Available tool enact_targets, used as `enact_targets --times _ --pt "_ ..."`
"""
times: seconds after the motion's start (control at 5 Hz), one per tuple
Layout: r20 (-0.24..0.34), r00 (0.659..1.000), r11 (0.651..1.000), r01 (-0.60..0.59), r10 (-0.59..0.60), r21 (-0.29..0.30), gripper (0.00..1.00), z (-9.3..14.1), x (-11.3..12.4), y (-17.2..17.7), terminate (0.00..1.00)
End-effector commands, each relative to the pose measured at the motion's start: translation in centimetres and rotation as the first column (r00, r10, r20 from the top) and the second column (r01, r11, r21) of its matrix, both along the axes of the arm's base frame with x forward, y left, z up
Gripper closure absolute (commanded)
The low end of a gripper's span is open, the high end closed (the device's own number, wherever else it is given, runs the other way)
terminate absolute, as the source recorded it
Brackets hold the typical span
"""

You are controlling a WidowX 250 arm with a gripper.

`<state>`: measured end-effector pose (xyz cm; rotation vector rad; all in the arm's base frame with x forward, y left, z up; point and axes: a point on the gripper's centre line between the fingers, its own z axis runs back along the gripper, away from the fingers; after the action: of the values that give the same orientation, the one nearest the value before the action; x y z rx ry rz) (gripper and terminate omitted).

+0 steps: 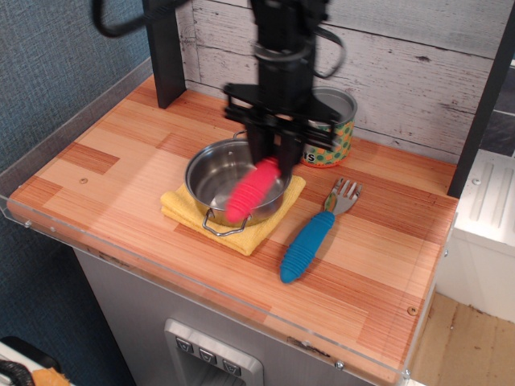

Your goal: Move the red spoon to the other side of the silver pan.

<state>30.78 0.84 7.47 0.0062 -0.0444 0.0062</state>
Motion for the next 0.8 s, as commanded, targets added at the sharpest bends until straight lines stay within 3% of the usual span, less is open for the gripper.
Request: enact_targets --times 0.0,0.2,0.6 --pt "0.059 0.992 0.991 -0.119 0.115 0.060 1.00 2.8 -0.6 6.4 0.00" --pt "0.062 0.986 0.982 -0.160 0.155 0.096 1.00 3.0 -0.7 9.1 0.00" --pt "0.052 0.983 0.978 -0.182 0.178 0.097 1.00 0.8 -0.1 12.7 0.00"
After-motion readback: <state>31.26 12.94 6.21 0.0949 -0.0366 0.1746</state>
